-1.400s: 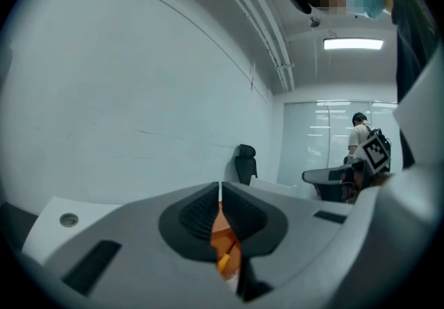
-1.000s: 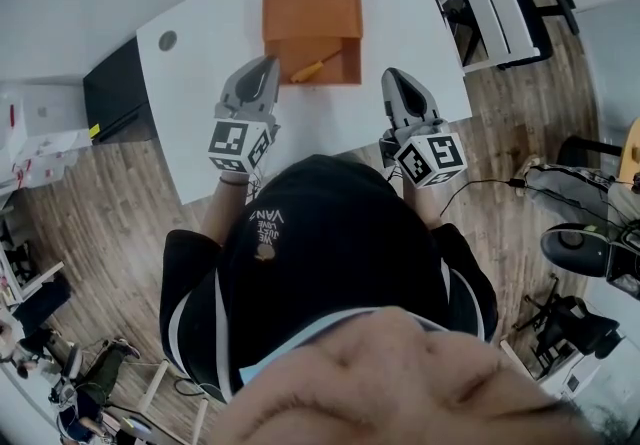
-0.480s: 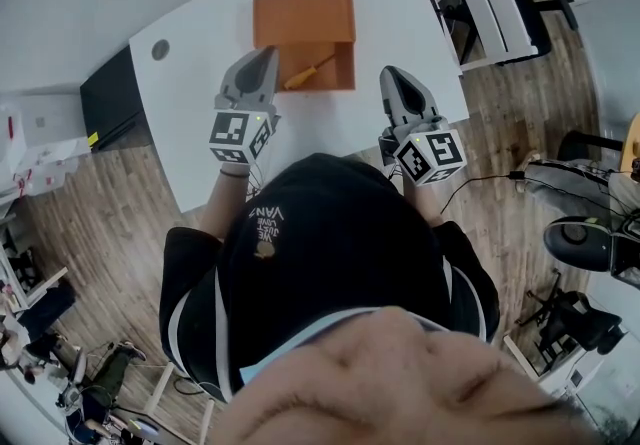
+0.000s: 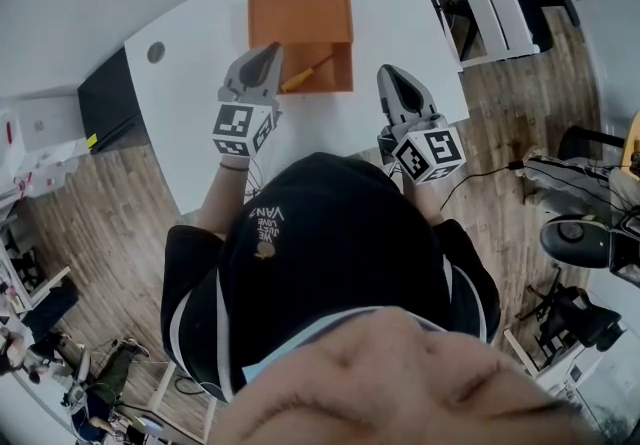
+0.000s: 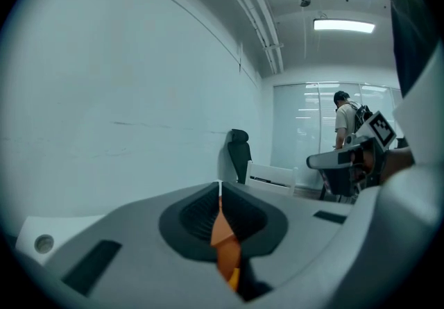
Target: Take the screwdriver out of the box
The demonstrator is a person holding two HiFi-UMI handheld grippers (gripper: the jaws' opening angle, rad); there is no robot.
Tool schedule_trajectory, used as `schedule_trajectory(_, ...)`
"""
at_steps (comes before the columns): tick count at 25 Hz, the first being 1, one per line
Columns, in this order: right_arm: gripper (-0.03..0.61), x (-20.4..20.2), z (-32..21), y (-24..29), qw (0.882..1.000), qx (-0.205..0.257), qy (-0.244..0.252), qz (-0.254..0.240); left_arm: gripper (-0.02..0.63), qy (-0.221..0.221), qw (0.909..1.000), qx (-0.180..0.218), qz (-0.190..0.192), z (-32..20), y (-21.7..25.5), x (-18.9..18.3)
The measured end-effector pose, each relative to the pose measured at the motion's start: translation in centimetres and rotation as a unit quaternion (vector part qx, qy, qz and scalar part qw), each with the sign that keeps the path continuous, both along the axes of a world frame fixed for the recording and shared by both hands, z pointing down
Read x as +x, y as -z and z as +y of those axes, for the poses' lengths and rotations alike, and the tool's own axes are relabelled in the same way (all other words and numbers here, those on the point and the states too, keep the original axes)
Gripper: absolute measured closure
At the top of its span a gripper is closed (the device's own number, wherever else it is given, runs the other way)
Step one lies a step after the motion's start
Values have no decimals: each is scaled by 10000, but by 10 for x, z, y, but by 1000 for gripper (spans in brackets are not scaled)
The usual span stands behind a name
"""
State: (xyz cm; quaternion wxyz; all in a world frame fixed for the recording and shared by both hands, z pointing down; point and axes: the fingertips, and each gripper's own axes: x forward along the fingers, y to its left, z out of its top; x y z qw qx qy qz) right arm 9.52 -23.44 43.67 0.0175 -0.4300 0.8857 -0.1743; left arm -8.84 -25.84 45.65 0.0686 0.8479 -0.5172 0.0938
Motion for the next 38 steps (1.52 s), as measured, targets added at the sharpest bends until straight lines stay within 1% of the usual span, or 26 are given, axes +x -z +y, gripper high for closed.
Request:
schedule_trajectory(4,566,0,-4,-4,10000,-34,13,-1,591,-182,9995,-151,-210,-7,-14,7)
schedule_trajectory(8,566,-1,-5,-5,10000,-42,19,2,591,-443,9966,-525,-464,-8,-37,17)
schedule_trajectory(12,566,0,-5,-7,10000,-75,19,-5,591,-698,9918,-843,-656,-8,-56,27)
schedule_trajectory(16,566,1,-7,-8,9999,-100,23,-15,591,-814,9869,-1154,-778,-9,-72,33)
schedule_trajectory(20,566,1,-7,-9,9999,-109,38,-15,591,-904,9799,-1509,-938,-7,-92,35)
schedule_trajectory(27,566,2,-10,-8,9999,-103,75,-31,591,-1081,9693,-1851,-1205,-9,-113,38)
schedule_trajectory(31,566,1,-9,-10,9999,-102,85,-20,591,-1179,9605,-2098,-1399,-6,-129,36)
schedule_trajectory(34,566,1,-10,-10,9999,-116,80,-28,591,-1320,9492,-2383,-1574,-3,-142,38)
schedule_trajectory(36,566,1,-11,-10,9999,-123,79,-32,591,-1400,9429,-2484,-1724,-3,-147,39)
schedule_trajectory(38,566,1,-11,-11,9999,-129,81,-38,591,-1520,9347,-2637,-1838,-1,-153,40)
